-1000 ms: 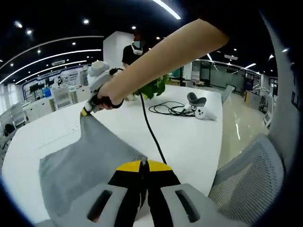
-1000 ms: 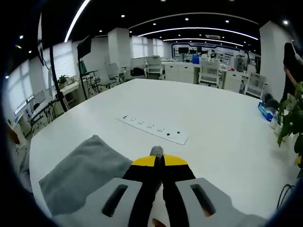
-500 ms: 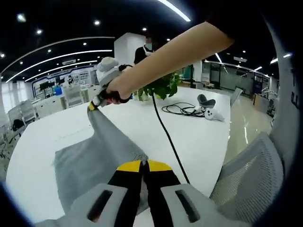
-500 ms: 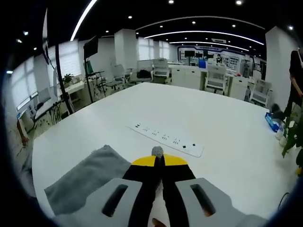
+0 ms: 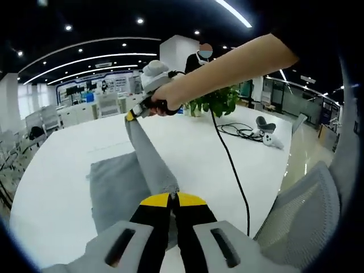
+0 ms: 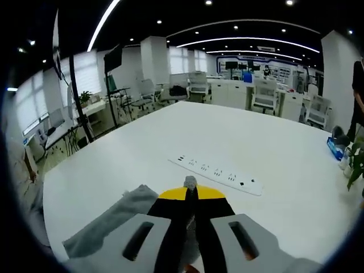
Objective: Fold the towel on the table until its edges align and the towel forms a compact rectangular stack.
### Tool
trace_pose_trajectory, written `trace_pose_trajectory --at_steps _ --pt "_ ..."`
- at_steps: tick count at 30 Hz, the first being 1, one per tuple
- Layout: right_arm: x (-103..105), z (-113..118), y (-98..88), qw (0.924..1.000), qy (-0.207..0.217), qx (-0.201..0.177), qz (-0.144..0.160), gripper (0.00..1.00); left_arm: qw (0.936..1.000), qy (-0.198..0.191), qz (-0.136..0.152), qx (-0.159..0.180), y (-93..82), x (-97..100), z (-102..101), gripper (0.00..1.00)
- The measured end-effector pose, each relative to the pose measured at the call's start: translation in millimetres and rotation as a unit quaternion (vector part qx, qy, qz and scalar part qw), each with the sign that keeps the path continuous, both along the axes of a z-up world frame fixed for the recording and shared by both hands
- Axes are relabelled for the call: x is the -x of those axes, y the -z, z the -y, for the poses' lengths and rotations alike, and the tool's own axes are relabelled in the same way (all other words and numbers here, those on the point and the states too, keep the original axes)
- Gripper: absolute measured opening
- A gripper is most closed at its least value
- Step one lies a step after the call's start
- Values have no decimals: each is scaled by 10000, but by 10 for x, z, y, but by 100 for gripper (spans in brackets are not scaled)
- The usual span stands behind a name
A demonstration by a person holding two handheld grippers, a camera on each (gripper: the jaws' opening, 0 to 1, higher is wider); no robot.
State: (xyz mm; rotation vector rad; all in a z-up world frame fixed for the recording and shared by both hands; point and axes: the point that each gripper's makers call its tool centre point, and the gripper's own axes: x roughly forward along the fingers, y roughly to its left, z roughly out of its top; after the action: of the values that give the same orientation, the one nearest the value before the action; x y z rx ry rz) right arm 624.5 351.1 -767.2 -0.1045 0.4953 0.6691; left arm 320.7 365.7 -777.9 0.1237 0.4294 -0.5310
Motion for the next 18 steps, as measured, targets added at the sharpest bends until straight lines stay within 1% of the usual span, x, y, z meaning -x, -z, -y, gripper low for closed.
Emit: trace_pose_trajectory --at_steps 6,9,11,14,18 --pt "34 -195 39 10000 -74 35 -6 1 9998 -59 -212 -35 100 38 -177 3" --pt "45 -284 47 10000 -78 10 -25 1 9996 -147 -240 -15 98 64 -291 3" --pt "51 -353 42 9999 -101 11 -28 1 9995 -174 -261 3 105 74 -331 3" --pt "48 -425 47 9999 -88 120 32 1 9991 -219 -351 -14 152 94 -437 3" --pt "68 -557 79 9999 -117 89 20 1 9989 -285 -383 -3 164 103 -565 3"
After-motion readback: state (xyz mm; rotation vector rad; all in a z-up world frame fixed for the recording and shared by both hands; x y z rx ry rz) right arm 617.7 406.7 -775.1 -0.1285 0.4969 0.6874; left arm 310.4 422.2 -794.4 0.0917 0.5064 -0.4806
